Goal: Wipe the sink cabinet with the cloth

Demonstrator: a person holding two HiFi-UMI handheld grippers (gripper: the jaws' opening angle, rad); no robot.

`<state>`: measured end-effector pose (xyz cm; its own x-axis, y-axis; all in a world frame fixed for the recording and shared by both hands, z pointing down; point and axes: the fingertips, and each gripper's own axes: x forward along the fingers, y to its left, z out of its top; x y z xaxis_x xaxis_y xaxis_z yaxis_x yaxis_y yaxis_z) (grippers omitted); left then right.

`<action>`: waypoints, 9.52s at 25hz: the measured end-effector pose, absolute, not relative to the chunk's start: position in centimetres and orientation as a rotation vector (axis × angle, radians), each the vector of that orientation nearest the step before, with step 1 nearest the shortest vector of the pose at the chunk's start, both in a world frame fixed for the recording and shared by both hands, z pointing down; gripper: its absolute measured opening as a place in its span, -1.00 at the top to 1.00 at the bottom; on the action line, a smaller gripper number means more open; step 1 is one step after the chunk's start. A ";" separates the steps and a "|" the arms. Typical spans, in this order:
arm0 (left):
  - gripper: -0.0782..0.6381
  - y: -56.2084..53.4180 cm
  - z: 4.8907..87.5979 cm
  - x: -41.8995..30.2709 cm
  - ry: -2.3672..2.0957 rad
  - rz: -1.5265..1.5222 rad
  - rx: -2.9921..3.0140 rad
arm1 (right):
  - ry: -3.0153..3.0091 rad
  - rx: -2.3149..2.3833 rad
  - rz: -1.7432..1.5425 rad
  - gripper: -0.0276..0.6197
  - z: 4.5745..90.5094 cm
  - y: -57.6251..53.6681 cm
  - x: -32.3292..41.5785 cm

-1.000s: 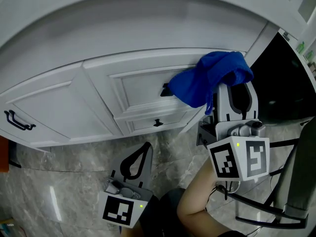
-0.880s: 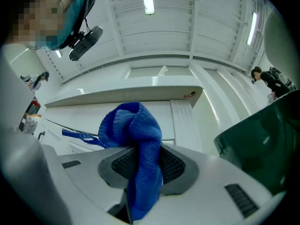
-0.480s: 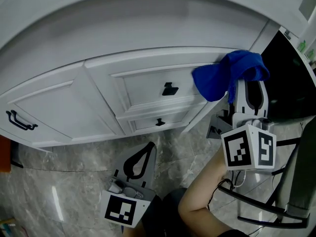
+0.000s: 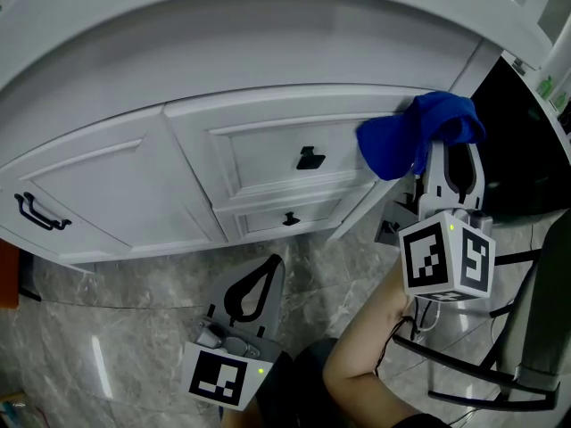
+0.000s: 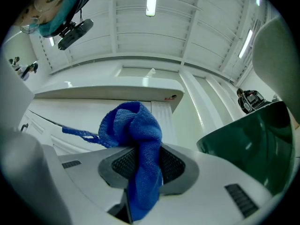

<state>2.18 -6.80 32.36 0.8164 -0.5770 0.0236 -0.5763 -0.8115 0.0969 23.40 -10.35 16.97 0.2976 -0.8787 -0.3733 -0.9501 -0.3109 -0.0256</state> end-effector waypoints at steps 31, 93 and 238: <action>0.77 -9.0 33.1 -3.5 -1.139 0.083 2.864 | 2.488 -1.865 0.310 0.55 20.7 -14.4 -1.1; 0.77 -8.0 34.2 0.0 -0.998 0.123 2.917 | 2.233 -2.000 0.278 0.55 21.0 -14.8 7.8; 0.77 -12.3 37.2 -6.5 -1.466 0.146 2.687 | 2.495 -1.866 0.266 0.55 30.4 -16.3 -2.3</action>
<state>-6.55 -12.27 37.21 0.5386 -0.8339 0.1204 -0.8412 -0.5402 0.0218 -2.35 -16.33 30.44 -0.2879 -0.9509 -0.1132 -0.9534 0.2736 0.1268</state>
